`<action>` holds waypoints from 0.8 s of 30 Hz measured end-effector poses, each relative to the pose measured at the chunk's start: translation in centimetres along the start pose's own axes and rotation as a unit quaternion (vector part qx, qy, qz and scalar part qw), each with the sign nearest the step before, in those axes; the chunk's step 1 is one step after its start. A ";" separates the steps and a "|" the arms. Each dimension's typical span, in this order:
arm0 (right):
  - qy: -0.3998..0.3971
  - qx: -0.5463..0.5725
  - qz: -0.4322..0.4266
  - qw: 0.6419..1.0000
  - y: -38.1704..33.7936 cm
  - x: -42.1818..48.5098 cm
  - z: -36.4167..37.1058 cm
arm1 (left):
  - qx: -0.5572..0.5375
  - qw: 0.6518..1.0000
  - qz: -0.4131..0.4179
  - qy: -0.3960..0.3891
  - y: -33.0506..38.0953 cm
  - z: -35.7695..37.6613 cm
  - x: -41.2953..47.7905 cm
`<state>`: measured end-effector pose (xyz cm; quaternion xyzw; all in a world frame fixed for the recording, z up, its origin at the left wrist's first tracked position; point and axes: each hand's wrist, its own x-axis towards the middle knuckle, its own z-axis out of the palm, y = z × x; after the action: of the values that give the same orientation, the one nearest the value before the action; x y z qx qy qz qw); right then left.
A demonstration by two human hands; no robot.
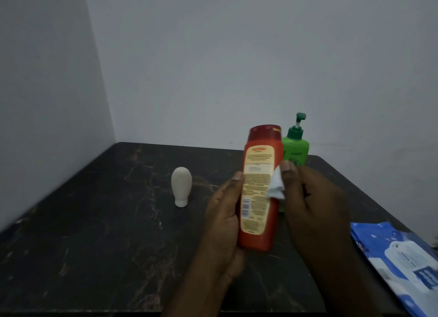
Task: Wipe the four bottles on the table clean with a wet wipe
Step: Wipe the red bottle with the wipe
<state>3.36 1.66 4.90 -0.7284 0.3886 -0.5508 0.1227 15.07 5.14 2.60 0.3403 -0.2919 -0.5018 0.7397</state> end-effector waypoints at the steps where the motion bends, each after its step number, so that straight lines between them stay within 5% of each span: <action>1: 0.027 0.018 0.008 0.999 0.2 0.2 -0.1 | 0.019 1.000 0.009 -0.011 -0.2 0.2 -0.1; 5: 0.035 0.070 0.007 0.997 0.3 0.6 -0.3 | 0.037 0.999 0.022 -0.026 -0.4 0.4 -0.2; 10: -0.095 0.009 -0.041 0.995 -0.3 0.0 0.0 | -0.063 0.998 0.024 0.015 0.5 -0.2 0.4; 17: -0.302 -0.052 -0.088 0.948 -0.6 -0.3 -0.5 | -0.094 0.989 0.019 0.115 1.3 -1.5 1.3; 24: -0.341 -0.036 -0.137 0.929 -0.2 0.1 -1.7 | -0.171 0.983 -0.039 0.049 1.4 -0.4 0.1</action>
<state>1.95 2.10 5.66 -0.9223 0.2394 -0.2667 0.1445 16.16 5.50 3.50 0.2444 -0.1519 -0.5557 0.7800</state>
